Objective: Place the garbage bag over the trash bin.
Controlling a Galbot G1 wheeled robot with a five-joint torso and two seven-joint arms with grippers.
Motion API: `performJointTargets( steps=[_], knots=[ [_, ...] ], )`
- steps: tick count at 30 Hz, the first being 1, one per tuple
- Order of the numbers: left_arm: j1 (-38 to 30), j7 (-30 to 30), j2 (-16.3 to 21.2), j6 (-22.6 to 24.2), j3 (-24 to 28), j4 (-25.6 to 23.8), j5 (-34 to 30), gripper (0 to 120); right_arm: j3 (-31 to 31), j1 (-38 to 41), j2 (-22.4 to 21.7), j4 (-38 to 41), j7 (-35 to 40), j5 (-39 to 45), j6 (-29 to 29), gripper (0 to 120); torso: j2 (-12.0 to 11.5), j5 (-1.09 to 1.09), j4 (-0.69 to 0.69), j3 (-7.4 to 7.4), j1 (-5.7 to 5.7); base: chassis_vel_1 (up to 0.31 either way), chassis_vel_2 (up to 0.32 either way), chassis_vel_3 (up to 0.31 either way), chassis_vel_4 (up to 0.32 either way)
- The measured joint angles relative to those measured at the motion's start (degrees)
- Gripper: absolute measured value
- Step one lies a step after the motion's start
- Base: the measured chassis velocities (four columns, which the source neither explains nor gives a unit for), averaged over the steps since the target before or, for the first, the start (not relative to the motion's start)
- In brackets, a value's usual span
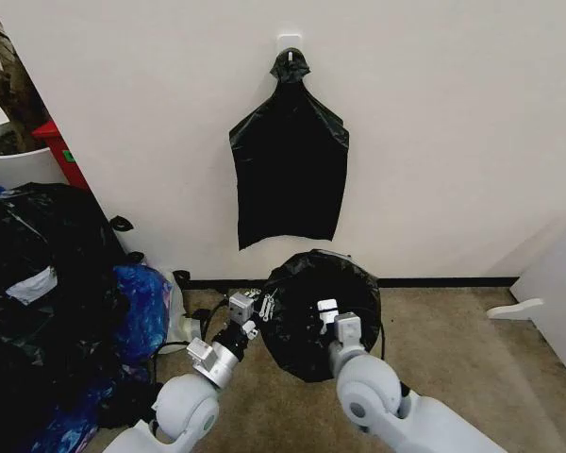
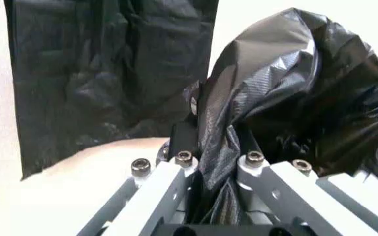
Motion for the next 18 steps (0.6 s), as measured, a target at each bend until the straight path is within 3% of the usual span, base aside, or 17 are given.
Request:
performJointTargets(
  steps=[6,10,18],
  knots=[
    [-0.2,0.0,0.3,0.0,-0.1,-0.4,-0.6,5,-2.0,2.1,0.1,-3.8,3.0,-7.6,-4.9,0,0.0,0.00,0.00,0.00,0.00,0.000,0.000,0.000,0.000],
    [-0.6,0.0,0.0,0.0,0.1,0.1,-0.7,5,-2.1,2.8,-0.3,-3.8,2.8,-10.0,-4.9,0,0.0,0.00,-0.01,0.00,0.00,0.000,0.000,0.000,0.000],
    [-1.7,0.0,-0.3,0.1,0.5,1.5,-1.0,5,-1.4,2.2,-0.8,0.4,-4.7,-10.3,4.6,0,0.0,0.00,-0.01,0.00,0.00,0.000,0.000,0.000,0.000]
  ],
)
